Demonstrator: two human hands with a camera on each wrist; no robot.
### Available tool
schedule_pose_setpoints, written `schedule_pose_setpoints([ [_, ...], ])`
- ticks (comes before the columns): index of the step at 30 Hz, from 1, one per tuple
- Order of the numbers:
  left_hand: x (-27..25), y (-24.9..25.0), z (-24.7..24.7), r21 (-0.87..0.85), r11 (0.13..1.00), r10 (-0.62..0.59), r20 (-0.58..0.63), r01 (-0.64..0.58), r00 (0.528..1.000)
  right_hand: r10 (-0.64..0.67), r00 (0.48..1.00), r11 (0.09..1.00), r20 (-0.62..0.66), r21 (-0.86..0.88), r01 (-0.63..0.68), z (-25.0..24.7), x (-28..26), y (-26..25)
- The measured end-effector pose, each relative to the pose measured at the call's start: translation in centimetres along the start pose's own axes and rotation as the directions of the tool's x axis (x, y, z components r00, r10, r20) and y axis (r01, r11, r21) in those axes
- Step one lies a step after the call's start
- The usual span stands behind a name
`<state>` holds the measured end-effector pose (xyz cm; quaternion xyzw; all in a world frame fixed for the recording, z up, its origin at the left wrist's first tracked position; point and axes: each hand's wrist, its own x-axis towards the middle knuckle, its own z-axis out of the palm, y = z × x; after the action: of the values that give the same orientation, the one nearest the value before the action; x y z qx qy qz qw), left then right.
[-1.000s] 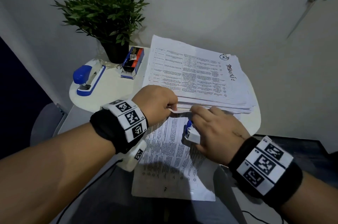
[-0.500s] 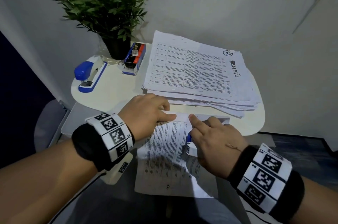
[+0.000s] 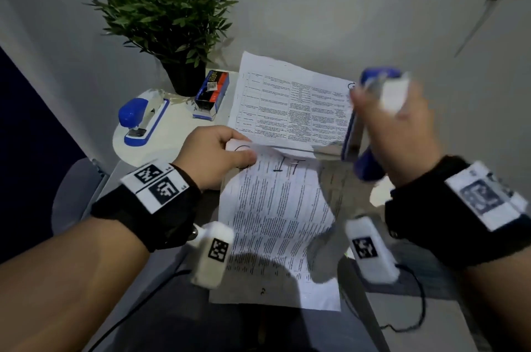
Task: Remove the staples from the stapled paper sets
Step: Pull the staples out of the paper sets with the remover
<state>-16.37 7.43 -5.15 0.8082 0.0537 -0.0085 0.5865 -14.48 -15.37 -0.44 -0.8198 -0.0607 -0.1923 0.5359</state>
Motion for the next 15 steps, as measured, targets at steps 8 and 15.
schedule_pose_setpoints([
  [8,-0.1,3.3,4.2,-0.176,0.98,0.089,-0.022,-0.091,0.996,0.169,0.985,0.954,-0.03,0.255,-0.156,4.8,0.3,-3.3],
  [15,-1.1,3.0,4.9,-0.128,0.98,0.147,-0.048,-0.152,0.988,0.242,0.963,0.944,-0.118,0.258,-0.206,5.1,-0.4,-2.2],
])
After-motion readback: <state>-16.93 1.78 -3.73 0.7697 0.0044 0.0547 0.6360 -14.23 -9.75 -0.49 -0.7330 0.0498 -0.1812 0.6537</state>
